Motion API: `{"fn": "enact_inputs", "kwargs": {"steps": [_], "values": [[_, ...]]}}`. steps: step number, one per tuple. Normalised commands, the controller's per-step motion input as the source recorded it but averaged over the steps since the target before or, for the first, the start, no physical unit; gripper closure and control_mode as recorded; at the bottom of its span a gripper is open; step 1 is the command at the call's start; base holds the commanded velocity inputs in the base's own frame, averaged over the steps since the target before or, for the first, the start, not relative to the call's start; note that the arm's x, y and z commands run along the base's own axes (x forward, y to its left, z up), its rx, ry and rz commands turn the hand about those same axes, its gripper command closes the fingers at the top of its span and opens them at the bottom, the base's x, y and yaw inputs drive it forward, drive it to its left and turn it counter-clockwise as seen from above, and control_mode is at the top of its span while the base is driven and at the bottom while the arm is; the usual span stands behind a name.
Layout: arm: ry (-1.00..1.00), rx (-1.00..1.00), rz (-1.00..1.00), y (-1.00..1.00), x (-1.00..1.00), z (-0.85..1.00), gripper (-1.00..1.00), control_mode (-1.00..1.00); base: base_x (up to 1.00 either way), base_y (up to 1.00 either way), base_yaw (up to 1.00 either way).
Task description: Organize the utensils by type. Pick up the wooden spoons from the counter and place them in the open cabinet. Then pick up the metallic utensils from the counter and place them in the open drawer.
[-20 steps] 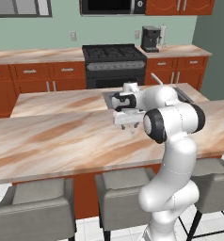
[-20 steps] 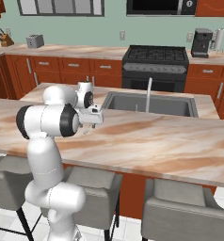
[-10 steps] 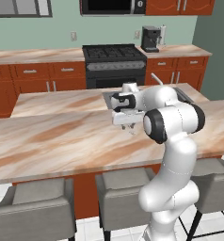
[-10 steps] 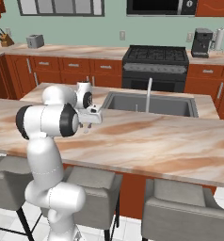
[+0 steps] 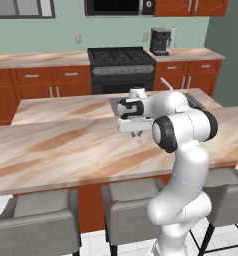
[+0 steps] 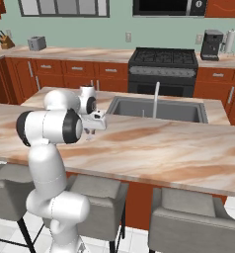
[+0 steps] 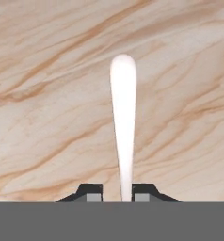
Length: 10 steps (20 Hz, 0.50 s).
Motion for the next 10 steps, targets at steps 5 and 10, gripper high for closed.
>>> {"fn": "enact_inputs", "kwargs": {"steps": [5,10], "values": [[-0.05,0.00,-0.06,0.24,-0.02,-0.10,1.00,-1.00,0.00,0.00,0.00],[-0.03,0.00,-0.06,0.21,0.00,-0.08,1.00,-1.00,0.00,0.00,0.00]]}}
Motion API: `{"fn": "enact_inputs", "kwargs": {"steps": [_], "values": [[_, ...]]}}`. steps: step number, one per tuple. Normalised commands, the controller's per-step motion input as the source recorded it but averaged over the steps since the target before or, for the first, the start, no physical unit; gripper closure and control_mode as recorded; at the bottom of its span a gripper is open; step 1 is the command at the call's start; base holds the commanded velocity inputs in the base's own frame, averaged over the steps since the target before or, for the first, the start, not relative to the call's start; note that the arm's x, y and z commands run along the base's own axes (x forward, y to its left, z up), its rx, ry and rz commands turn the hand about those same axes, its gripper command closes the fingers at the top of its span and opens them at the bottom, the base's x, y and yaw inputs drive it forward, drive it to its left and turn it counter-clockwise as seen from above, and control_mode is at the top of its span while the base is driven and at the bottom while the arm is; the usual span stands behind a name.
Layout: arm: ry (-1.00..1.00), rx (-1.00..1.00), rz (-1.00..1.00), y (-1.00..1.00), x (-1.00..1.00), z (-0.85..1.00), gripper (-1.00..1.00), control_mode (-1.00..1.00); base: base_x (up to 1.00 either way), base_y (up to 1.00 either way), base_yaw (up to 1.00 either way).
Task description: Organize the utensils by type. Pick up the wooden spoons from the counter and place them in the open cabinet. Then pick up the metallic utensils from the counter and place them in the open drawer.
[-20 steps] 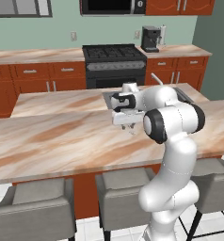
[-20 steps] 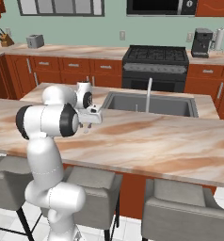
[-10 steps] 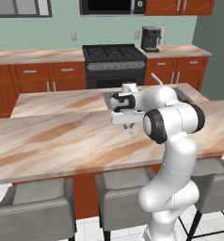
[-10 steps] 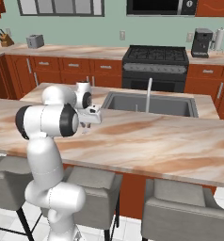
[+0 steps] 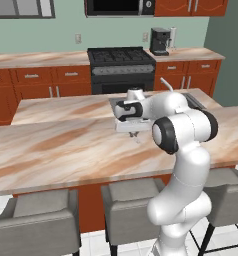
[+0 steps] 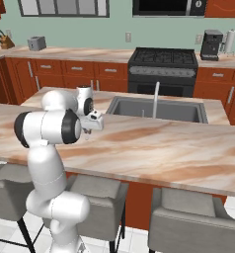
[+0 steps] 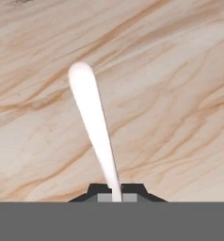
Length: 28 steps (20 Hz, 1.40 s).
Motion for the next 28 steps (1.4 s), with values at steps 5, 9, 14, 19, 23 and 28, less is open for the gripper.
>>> {"fn": "enact_inputs", "kwargs": {"steps": [5,9,14,19,23,28], "values": [[-0.01,0.00,-0.07,0.11,0.00,0.00,1.00,-1.00,0.00,0.00,0.00],[0.00,0.00,-0.06,0.01,0.00,0.13,1.00,-1.00,0.00,0.00,0.00],[0.00,-0.01,-0.06,0.01,0.00,0.29,1.00,-1.00,0.00,0.00,0.00],[0.00,-0.02,-0.04,0.05,-0.04,0.23,1.00,-1.00,0.00,0.00,0.00],[-0.01,0.00,0.01,0.00,-0.37,0.17,1.00,-1.00,0.00,0.00,0.00],[-0.05,0.00,0.07,0.00,-0.60,0.22,1.00,-1.00,0.00,0.00,0.00]]}}
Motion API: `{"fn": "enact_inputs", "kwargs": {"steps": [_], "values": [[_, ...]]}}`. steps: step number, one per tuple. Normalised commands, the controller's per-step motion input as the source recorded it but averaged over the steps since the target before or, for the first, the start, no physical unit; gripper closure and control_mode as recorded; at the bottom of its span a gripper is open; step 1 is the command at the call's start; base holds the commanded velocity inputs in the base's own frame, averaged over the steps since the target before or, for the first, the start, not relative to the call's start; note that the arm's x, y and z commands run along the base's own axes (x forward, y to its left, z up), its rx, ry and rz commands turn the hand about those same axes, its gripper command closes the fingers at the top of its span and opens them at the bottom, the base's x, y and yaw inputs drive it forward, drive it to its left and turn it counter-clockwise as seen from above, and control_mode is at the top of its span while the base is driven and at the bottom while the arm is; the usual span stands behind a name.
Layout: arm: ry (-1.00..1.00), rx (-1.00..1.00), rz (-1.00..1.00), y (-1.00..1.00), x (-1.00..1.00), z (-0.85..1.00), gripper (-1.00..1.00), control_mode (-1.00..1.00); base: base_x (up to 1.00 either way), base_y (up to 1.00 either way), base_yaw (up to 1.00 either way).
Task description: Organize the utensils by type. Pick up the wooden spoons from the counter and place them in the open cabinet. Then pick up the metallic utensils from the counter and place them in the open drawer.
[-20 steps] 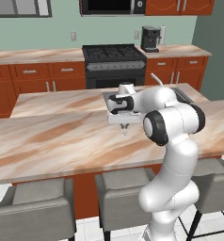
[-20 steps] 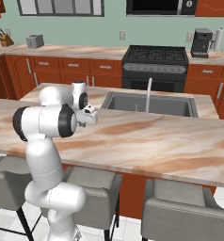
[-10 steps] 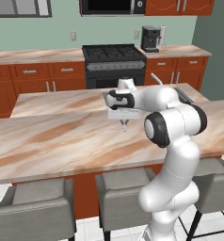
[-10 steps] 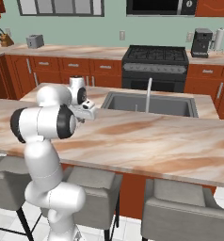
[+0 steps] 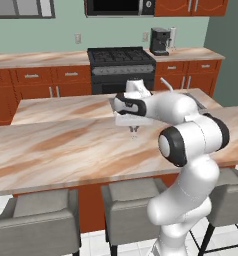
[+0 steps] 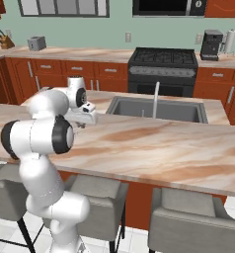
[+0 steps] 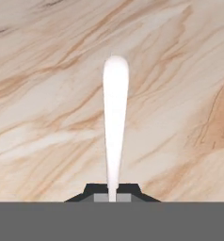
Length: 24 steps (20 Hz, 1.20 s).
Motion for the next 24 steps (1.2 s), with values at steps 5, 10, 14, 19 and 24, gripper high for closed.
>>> {"fn": "enact_inputs", "kwargs": {"steps": [5,10,14,19,24], "values": [[-0.02,0.00,0.00,0.00,-0.41,0.44,1.00,-1.00,0.00,0.00,0.00],[-0.03,0.00,0.00,0.00,-0.45,0.38,1.00,-1.00,0.00,0.00,0.00],[0.00,0.00,0.00,0.00,-0.41,0.24,1.00,-1.00,0.00,0.00,0.00],[-0.02,0.00,0.00,0.00,-0.35,0.11,1.00,-1.00,0.00,0.00,0.00],[-0.02,0.00,0.00,0.00,-0.04,0.01,1.00,-1.00,0.00,0.00,0.00]]}}
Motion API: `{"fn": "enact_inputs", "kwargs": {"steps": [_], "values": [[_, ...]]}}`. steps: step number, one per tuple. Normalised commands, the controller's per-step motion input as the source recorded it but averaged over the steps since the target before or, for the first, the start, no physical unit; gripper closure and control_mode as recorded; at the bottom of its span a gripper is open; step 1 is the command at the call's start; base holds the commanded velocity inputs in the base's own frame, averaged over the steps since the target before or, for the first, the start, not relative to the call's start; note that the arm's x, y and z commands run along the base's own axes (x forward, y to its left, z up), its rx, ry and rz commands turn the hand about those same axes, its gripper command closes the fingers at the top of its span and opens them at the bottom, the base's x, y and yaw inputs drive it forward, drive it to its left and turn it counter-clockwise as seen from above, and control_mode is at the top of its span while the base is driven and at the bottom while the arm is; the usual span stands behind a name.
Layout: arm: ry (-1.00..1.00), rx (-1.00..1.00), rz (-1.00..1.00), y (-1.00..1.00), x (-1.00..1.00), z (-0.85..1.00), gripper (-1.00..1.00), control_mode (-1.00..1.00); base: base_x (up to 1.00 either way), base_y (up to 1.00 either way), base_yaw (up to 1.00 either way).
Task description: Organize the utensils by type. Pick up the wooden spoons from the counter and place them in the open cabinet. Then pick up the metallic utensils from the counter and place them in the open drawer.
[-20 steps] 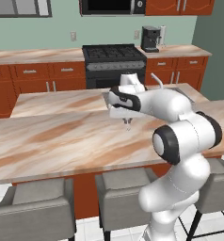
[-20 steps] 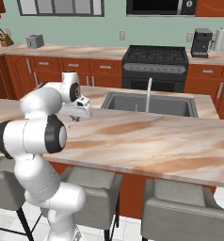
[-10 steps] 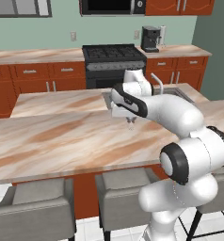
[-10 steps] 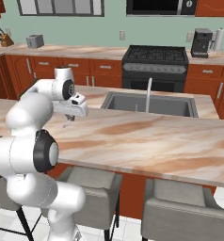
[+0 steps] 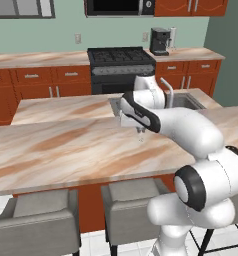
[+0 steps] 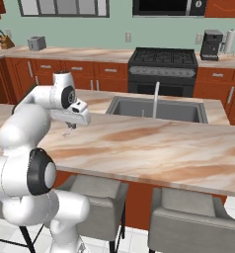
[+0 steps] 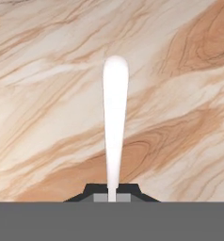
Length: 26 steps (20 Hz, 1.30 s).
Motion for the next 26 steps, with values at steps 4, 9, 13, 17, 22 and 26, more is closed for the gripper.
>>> {"fn": "enact_inputs", "kwargs": {"steps": [4,9,13,17,22,26], "values": [[-0.07,0.00,0.04,0.00,-0.17,0.00,1.00,-1.00,0.00,0.00,0.00],[-0.06,0.00,0.04,0.00,-0.13,0.00,1.00,1.00,-0.60,0.08,0.43],[0.00,0.00,0.00,0.00,0.00,0.00,1.00,1.00,-0.49,0.22,0.92],[0.00,0.00,0.00,0.00,0.00,0.00,1.00,1.00,-0.30,0.40,0.98],[0.00,0.00,0.00,0.00,0.00,0.00,1.00,1.00,0.44,0.52,0.51],[0.00,0.00,0.00,0.00,0.00,0.00,1.00,1.00,0.93,0.39,0.04]]}}
